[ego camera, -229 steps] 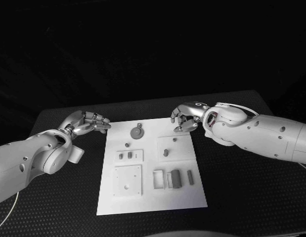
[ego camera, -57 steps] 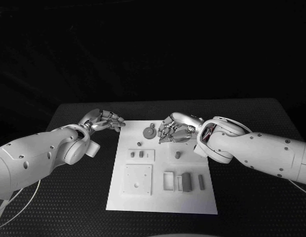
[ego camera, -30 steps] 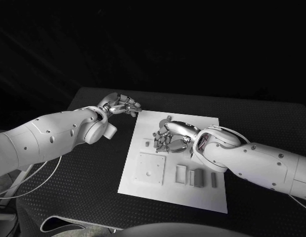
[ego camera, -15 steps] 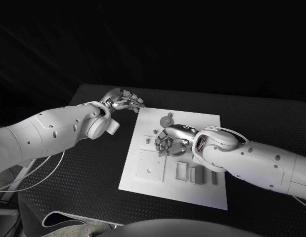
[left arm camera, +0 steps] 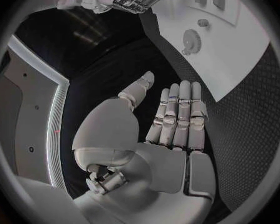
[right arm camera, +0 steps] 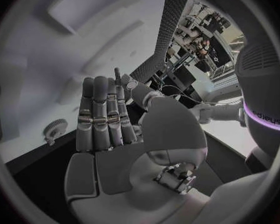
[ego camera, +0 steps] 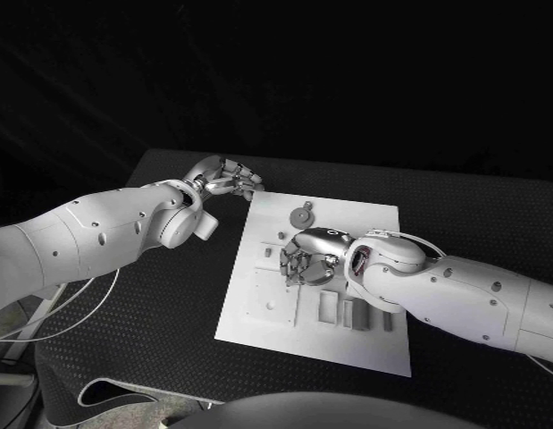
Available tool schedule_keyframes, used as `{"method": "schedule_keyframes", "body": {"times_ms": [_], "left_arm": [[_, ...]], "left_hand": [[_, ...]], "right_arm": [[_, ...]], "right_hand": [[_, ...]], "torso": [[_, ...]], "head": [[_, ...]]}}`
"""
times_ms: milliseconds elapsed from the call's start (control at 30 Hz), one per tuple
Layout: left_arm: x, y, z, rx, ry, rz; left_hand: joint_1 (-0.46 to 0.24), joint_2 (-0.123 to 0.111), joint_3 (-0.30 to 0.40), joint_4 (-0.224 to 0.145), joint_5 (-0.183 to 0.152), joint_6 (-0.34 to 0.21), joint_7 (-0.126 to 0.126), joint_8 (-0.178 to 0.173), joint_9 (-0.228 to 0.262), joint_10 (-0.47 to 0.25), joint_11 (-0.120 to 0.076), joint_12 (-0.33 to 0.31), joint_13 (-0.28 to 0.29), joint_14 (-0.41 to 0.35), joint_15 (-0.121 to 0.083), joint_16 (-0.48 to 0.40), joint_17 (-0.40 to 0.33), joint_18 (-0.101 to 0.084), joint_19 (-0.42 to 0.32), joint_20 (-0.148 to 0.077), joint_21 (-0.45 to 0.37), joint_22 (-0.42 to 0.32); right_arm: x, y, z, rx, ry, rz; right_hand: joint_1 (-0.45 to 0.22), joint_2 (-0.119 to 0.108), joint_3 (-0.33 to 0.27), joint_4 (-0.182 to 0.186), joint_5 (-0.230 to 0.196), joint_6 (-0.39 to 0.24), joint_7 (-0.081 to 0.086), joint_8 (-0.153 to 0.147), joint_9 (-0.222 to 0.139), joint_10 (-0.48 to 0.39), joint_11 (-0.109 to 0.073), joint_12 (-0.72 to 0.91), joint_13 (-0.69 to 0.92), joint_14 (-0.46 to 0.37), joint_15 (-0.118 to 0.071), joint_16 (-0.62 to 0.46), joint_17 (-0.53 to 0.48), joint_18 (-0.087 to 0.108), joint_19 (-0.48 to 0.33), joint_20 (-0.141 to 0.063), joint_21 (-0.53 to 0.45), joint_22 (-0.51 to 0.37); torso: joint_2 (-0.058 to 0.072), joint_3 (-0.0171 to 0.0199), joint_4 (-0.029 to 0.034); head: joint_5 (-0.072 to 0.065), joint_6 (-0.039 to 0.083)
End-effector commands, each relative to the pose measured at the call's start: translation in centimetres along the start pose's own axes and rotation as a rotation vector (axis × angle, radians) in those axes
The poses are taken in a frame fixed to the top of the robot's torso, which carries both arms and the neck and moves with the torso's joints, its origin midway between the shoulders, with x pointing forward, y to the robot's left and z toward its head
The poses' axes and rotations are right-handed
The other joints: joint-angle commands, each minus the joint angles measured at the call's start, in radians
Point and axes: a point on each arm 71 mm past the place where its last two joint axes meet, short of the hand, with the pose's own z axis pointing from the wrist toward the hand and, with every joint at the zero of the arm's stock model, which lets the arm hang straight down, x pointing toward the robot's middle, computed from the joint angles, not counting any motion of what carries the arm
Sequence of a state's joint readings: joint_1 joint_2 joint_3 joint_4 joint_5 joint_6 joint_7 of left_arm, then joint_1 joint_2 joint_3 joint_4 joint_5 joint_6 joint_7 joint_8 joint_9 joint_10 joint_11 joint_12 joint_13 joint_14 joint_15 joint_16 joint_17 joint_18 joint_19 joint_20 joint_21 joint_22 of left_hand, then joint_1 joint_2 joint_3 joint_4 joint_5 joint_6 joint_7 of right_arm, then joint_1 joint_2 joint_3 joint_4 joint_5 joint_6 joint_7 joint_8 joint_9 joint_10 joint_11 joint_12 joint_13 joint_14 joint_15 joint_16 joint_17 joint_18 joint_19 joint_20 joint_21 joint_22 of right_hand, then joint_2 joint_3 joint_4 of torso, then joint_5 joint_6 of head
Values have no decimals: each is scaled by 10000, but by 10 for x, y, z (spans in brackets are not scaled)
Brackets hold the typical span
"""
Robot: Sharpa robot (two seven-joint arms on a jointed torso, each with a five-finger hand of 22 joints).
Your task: Assemble the parts on the task board
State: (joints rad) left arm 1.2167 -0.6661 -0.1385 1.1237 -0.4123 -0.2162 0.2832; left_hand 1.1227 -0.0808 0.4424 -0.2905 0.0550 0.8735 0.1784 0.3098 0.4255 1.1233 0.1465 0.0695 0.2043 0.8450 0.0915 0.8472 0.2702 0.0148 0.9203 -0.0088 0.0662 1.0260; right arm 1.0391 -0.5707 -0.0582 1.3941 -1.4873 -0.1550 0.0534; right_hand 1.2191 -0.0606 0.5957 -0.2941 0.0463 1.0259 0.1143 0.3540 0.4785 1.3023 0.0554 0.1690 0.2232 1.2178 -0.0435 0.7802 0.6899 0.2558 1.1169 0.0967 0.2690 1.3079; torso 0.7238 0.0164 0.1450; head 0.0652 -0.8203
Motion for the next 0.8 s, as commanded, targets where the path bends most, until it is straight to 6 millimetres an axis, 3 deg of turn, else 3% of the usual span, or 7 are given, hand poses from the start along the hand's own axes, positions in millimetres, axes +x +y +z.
{"method": "schedule_keyframes", "body": {"times_ms": [33,433,800], "left_arm": [[1,-2,1,100,65,-90],[1,-2,0,85,57,-89],[0,-2,0,74,59,-82]], "left_hand": [[-37,40,-60,14,31,-79,7,17,-11,-81,-17,-2,-14,24,41,-51,16,116,58,45,18,-12],[-38,43,-61,13,31,-81,7,18,-13,-84,-16,-1,-16,23,42,-60,26,118,59,47,15,-23],[-38,42,-63,12,31,-82,8,19,-14,-87,-15,0,-17,23,43,-68,36,119,61,48,14,-32]], "right_arm": [[2,0,1,10,188,-162],[17,2,6,0,373,-197],[17,-1,6,103,375,-293]], "right_hand": [[32,68,17,-6,33,-47,11,-4,10,23,9,-65,7,-2,-57,54,13,60,55,-14,39,249],[31,72,13,-7,34,-47,10,-4,16,28,8,-72,9,-1,-58,59,21,60,55,-17,48,248],[33,71,9,-7,33,-47,9,-4,22,33,6,-78,11,1,-60,63,28,60,54,-20,57,248]], "torso": [[6,-5,9],[-4,12,22],[6,2,6]], "head": [[-9,-4],[91,-109],[111,-175]]}}
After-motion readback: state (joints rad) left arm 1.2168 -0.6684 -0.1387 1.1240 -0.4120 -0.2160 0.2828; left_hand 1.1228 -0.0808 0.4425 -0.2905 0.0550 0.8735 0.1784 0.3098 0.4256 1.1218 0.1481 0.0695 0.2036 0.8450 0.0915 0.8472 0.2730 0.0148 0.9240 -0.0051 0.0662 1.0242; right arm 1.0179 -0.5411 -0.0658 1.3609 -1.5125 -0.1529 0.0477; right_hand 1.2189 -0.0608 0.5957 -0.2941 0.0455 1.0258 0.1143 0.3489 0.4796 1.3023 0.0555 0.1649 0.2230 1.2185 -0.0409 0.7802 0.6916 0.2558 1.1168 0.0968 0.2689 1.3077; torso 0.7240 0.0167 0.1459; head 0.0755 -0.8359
